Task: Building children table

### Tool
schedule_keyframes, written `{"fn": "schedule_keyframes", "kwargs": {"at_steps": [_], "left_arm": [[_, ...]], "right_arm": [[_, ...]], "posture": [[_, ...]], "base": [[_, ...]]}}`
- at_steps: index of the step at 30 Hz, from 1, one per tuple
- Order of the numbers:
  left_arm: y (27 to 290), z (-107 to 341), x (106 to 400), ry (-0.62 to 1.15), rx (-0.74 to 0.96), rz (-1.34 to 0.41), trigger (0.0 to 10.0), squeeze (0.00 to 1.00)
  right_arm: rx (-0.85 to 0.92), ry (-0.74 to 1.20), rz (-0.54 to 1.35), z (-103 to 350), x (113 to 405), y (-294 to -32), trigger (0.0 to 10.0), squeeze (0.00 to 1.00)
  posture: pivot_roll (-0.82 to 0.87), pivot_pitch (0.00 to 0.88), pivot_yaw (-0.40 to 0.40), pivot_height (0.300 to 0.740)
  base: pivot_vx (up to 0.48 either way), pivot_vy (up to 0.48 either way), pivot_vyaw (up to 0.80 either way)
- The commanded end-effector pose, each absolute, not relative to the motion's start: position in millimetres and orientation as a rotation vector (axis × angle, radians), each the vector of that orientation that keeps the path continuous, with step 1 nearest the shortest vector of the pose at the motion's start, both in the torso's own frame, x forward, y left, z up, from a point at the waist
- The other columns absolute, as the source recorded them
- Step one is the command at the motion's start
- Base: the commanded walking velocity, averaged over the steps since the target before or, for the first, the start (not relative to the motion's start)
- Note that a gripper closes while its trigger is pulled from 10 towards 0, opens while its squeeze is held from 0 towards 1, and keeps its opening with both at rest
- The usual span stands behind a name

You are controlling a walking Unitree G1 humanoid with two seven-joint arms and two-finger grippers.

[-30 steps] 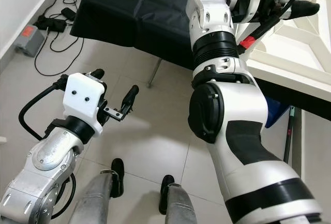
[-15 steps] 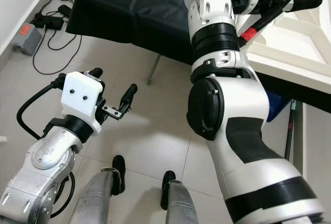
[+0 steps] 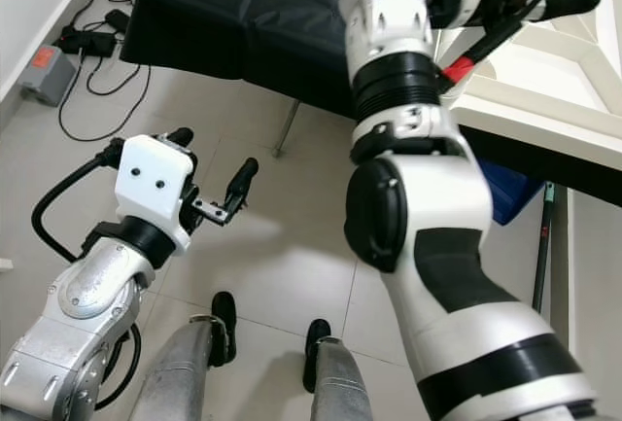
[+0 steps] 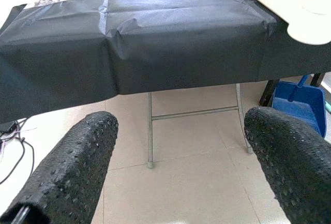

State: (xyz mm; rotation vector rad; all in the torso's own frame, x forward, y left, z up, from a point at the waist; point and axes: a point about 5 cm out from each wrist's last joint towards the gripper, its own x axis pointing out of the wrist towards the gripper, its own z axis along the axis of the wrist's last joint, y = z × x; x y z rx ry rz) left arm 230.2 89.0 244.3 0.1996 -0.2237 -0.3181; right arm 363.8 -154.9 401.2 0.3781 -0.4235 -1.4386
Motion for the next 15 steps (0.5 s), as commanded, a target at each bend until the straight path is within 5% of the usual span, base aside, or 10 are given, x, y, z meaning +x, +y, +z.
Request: {"fn": "schedule_keyframes", "kwargs": {"at_steps": [1, 15], "left_arm": [[87, 239, 229, -0.209, 0.205, -0.334, 10.0, 0.0], [86, 239, 229, -0.212, 0.205, -0.338, 10.0, 0.0]], "right_arm": [[0.345, -0.277, -1.516, 373, 369, -157, 10.0, 0.0], [0.496, -0.529, -1.466, 448, 342, -171, 10.0, 0.0]], "posture": [[0.17, 0.439, -0.084, 0.74], [0.16, 0.43, -0.084, 0.74]], "base": [[0.0, 0.0, 0.0], [0.0, 0.0, 0.0]]}}
